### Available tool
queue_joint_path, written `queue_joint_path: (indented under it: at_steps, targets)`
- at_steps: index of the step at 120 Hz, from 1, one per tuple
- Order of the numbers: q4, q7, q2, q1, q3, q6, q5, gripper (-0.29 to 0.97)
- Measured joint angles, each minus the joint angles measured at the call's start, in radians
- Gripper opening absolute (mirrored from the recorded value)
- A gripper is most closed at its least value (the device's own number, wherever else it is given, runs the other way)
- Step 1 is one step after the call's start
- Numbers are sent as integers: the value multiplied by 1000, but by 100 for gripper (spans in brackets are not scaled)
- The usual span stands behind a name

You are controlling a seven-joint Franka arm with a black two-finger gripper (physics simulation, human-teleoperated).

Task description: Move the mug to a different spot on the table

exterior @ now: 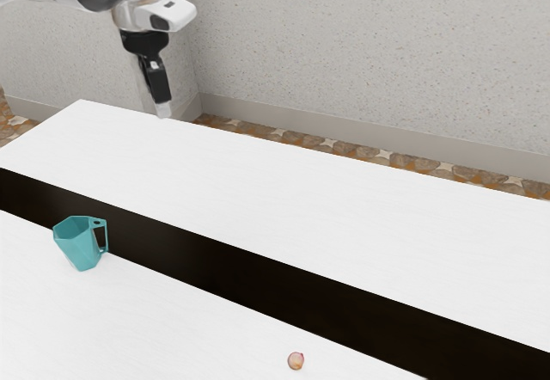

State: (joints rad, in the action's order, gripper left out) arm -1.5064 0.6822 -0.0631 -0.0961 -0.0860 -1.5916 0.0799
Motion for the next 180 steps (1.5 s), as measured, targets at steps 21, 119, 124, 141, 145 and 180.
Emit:
queue_joint_path:
  at_steps: [21, 119, 124, 141, 145, 180]
  targets:
    - [-1, 60, -2, 0, 0, 0, 0, 68]
    - [-322, 244, -42, 163, -47, -56, 158, 68]
    - [-322, 238, -58, 171, -47, -62, 151, 68]
    - [-358, 223, -113, 203, -48, -142, 139, 68]
    - [-358, 220, -136, 215, -48, -164, 139, 68]
    - [-349, 197, -286, 258, -48, -261, 132, 68]
